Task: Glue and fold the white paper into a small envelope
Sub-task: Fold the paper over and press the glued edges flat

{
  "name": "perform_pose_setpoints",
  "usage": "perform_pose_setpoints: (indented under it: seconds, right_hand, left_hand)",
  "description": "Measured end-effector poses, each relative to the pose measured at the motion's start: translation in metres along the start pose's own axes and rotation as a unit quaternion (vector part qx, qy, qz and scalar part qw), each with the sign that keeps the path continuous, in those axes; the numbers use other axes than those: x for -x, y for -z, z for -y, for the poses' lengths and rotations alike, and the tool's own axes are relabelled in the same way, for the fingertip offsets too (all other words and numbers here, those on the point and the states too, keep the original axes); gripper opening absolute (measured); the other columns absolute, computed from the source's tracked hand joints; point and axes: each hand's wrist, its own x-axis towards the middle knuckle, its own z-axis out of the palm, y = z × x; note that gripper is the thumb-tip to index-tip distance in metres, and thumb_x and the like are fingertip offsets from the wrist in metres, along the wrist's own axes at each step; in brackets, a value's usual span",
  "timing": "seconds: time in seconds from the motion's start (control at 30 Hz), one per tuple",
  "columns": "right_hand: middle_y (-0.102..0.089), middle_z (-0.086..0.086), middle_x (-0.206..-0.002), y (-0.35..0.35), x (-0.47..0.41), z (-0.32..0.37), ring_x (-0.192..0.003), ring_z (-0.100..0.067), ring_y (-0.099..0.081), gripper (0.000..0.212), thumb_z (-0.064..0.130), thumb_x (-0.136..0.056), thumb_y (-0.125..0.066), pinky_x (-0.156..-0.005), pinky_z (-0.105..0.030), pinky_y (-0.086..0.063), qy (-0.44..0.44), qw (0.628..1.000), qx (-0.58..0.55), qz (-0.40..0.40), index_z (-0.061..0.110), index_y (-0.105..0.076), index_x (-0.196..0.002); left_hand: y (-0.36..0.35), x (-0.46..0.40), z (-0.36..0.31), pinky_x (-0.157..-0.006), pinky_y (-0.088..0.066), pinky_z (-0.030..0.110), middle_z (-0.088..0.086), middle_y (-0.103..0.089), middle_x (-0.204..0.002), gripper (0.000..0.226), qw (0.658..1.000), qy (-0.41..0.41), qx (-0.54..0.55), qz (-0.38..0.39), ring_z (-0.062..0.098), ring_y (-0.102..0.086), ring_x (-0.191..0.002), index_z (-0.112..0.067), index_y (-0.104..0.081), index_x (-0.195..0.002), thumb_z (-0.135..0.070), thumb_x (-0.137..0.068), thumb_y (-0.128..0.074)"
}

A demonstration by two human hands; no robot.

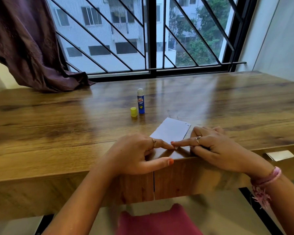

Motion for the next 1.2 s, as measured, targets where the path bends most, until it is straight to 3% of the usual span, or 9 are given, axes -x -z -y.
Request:
perform_pose_setpoints:
  seconds: [0.1,0.27,0.33,0.5,0.73,0.97,1.07,1.2]
  right_hand:
    - [-0.037,0.02,-0.082,0.0,-0.001,-0.003,-0.092,0.008,-0.037,0.047,0.028,-0.095,-0.041,-0.08,-0.025,-0.02,0.003,1.0,-0.006,0.009,0.072,-0.042,-0.11]
    - [-0.039,0.019,-0.086,0.001,-0.003,-0.009,-0.096,0.007,-0.037,0.041,0.049,-0.084,-0.026,-0.087,-0.027,-0.02,-0.011,0.999,-0.002,0.035,0.078,-0.037,-0.111]
    - [-0.04,0.019,-0.087,0.004,-0.006,-0.018,-0.095,0.007,-0.038,0.039,0.052,-0.084,-0.022,-0.083,-0.03,-0.019,-0.031,0.999,0.019,0.027,0.08,-0.035,-0.109]
    - [-0.042,0.018,-0.085,0.013,-0.015,-0.042,-0.094,-0.001,-0.042,0.04,0.047,-0.087,-0.024,-0.09,-0.037,-0.026,-0.095,0.993,0.063,-0.003,0.068,-0.043,-0.117]
    - [-0.041,0.017,-0.084,0.008,-0.016,-0.045,-0.091,0.006,-0.038,0.036,0.046,-0.093,-0.026,-0.071,-0.033,-0.014,-0.102,0.993,0.058,-0.029,0.068,-0.04,-0.117]
    - [-0.043,0.018,-0.089,0.004,-0.002,-0.027,-0.098,0.003,-0.04,0.042,0.048,-0.088,-0.023,-0.077,-0.031,-0.015,-0.105,0.993,0.039,-0.031,0.059,-0.041,-0.124]
    - [-0.044,0.021,-0.092,-0.001,0.008,-0.012,-0.098,0.003,-0.038,0.043,0.045,-0.092,-0.023,-0.078,-0.028,-0.013,-0.103,0.993,0.037,-0.048,0.053,-0.045,-0.127]
    - [-0.041,0.026,-0.088,-0.004,0.016,0.007,-0.096,0.008,-0.037,0.053,0.048,-0.083,-0.017,-0.079,-0.029,-0.014,-0.082,0.995,0.032,-0.05,0.052,-0.045,-0.127]
  left_hand:
    - [0.0,0.001,0.0,-0.049,-0.037,0.026,0.002,-0.053,-0.053,0.049,1.0,0.004,-0.001,0.0,0.015,-0.051,-0.052,-0.047,-0.054,-0.122,-0.072,-0.084,-0.037]
    - [-0.001,-0.001,0.001,-0.048,-0.03,0.021,0.003,-0.048,-0.052,0.048,1.0,0.004,-0.005,0.013,0.016,-0.047,-0.052,-0.047,-0.051,-0.123,-0.071,-0.084,-0.037]
    - [0.0,-0.002,0.001,-0.048,-0.029,0.019,0.002,-0.045,-0.052,0.046,1.0,0.006,-0.003,0.018,0.015,-0.045,-0.052,-0.048,-0.051,-0.123,-0.07,-0.085,-0.038]
    - [-0.001,-0.002,0.003,-0.049,-0.03,0.02,0.002,-0.047,-0.053,0.044,1.0,0.007,0.0,0.021,0.015,-0.046,-0.054,-0.049,-0.05,-0.121,-0.07,-0.085,-0.038]
    - [-0.004,-0.003,0.004,-0.048,-0.03,0.019,-0.004,-0.041,-0.05,0.045,0.999,0.024,0.029,0.012,0.015,-0.046,-0.051,-0.046,-0.056,-0.117,-0.071,-0.085,-0.037]
    - [-0.009,-0.006,0.006,-0.043,-0.022,0.016,-0.008,-0.036,-0.043,0.047,0.988,0.11,0.054,-0.09,0.008,-0.041,-0.043,-0.035,-0.066,-0.095,-0.071,-0.083,-0.037]
    - [-0.012,-0.006,0.01,-0.039,-0.025,0.014,-0.01,-0.039,-0.042,0.047,0.98,0.159,0.019,-0.114,0.005,-0.04,-0.039,-0.036,-0.064,-0.095,-0.072,-0.083,-0.036]
    - [-0.017,-0.008,0.015,-0.05,-0.036,0.026,-0.013,-0.045,-0.05,0.06,0.961,0.238,-0.024,-0.138,0.004,-0.045,-0.052,-0.037,-0.059,-0.106,-0.081,-0.077,-0.031]
